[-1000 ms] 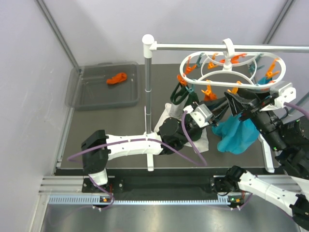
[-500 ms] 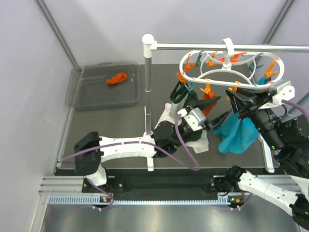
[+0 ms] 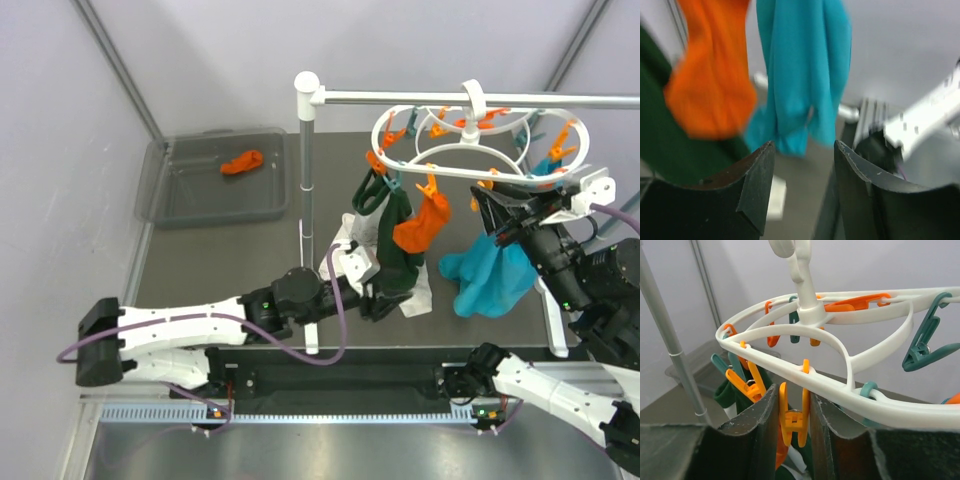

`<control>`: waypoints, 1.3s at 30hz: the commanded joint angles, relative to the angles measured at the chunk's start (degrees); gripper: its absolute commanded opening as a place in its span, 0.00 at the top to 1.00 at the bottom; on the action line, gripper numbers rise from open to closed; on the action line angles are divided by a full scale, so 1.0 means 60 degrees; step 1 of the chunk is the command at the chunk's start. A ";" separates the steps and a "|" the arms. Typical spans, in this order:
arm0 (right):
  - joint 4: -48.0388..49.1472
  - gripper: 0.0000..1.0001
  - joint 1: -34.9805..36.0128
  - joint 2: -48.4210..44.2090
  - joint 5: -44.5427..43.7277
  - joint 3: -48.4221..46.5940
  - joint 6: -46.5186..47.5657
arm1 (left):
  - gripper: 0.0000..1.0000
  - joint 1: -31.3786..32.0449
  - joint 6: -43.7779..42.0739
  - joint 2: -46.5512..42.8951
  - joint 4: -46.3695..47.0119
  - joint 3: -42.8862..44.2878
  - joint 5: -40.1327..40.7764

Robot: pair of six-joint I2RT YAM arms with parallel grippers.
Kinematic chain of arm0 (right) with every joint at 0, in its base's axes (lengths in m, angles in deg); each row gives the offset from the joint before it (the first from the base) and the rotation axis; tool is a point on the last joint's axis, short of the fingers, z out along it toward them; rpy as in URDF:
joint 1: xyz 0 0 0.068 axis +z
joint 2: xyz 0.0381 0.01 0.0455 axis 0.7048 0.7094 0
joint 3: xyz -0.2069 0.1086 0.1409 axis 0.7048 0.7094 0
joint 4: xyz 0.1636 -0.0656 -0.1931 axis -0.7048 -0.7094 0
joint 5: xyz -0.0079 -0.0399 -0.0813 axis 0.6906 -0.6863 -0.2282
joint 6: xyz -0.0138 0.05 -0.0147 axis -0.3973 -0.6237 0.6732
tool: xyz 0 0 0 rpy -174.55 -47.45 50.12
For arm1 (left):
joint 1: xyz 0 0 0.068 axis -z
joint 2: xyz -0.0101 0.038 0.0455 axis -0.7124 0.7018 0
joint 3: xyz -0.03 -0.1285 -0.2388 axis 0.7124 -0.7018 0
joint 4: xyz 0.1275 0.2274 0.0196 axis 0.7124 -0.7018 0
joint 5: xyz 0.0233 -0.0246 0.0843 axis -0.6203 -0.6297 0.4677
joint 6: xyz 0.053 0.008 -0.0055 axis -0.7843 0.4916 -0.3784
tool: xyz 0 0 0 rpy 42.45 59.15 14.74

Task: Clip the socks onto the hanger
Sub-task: Pick up the sock from the bin.

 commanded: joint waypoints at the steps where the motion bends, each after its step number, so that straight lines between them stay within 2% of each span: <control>1: -0.0200 1.00 0.0108 -0.0011 -0.0219 -0.0136 -0.0535 | 0.45 0.0032 0.1387 -0.1211 -0.2795 -0.0987 0.0154; 8: -0.0860 1.00 0.0094 0.0136 -0.0248 -0.0430 -0.1415 | 0.46 0.0032 0.2722 -0.4334 -0.5081 -0.2775 0.3433; 9: -0.0947 1.00 0.0108 0.0136 -0.0292 -0.0415 -0.1458 | 0.46 0.0032 0.2868 -0.4859 -0.5434 -0.2965 0.4336; 10: -0.0992 1.00 0.0094 0.0121 -0.0307 -0.0429 -0.1531 | 0.46 0.0032 0.3334 -0.5053 -0.5843 -0.2981 0.4795; 11: -0.1050 1.00 0.0108 0.0107 -0.0307 -0.0444 -0.1561 | 0.46 0.0017 0.3658 -0.5229 -0.6877 -0.2967 0.5249; 12: -0.1065 1.00 0.0094 0.0078 -0.0278 -0.0430 -0.1619 | 0.43 0.0017 0.4343 -0.5463 -0.7352 -0.2880 0.6138; 15: -0.1051 1.00 0.0108 -0.0054 -0.0249 -0.0356 -0.1649 | 0.42 0.0017 0.5167 -0.5713 -0.8994 -0.2645 0.7067; 18: -0.1007 1.00 0.0094 -0.0142 -0.0249 -0.0283 -0.1635 | 0.39 0.0003 0.6629 -0.5685 -1.0542 -0.2308 0.7799; 22: -0.0992 1.00 0.0094 -0.0186 -0.0161 -0.0254 -0.1635 | 0.37 -0.0143 0.7539 -0.5481 -1.1763 -0.1898 0.8196; 24: -0.1036 1.00 0.0108 -0.0172 -0.0103 -0.0225 -0.1649 | 0.38 -0.0567 0.8126 -0.5320 -1.2742 -0.1474 0.8402; 26: -0.1065 1.00 0.0108 -0.0172 -0.0029 -0.0210 -0.1664 | 0.38 -0.1400 0.7707 -0.5304 -1.2689 -0.1253 0.8054; 27: -0.1080 1.00 0.0108 -0.0186 0.0000 -0.0210 -0.1693 | 0.38 -0.1795 0.6950 -0.5304 -1.2253 -0.1238 0.7776; 28: -0.1095 1.00 0.0108 -0.0215 0.0044 -0.0195 -0.1679 | 0.38 -0.2843 0.6449 -0.5275 -1.1915 -0.1224 0.6729; 30: -0.1095 1.00 0.0108 -0.0245 0.0059 -0.0166 -0.1693 | 0.37 -0.4122 0.5352 -0.5012 -1.1242 -0.1195 0.5553; 31: -0.1109 1.00 0.0079 -0.0274 0.0044 -0.0151 -0.1679 | 0.36 -0.5448 0.5056 -0.4837 -1.1050 -0.1107 0.5083; 33: -0.1182 1.00 0.0108 -0.0318 0.0030 -0.0137 -0.1679 | 0.35 -0.6715 0.4136 -0.4208 -1.0523 -0.0946 0.3472; 34: -0.1183 1.00 0.0108 -0.0362 0.0015 -0.0137 -0.1679 | 0.33 -0.7896 0.3840 -0.3945 -0.9940 -0.0699 0.2828; 35: -0.1212 1.00 0.0108 -0.0406 0.0015 -0.0137 -0.1679 | 0.31 -0.8430 0.3648 -0.3246 -0.9717 -0.0508 0.1531; 37: -0.1299 1.00 0.0094 -0.0420 0.0015 -0.0180 -0.1679 | 0.27 -0.9760 0.3500 -0.2364 -0.9540 0.0439 0.0731; 39: -0.1314 1.00 0.0108 -0.0450 0.0044 -0.0195 -0.1693 | 0.26 -1.0351 0.3936 -0.0900 -0.9684 0.1306 0.0624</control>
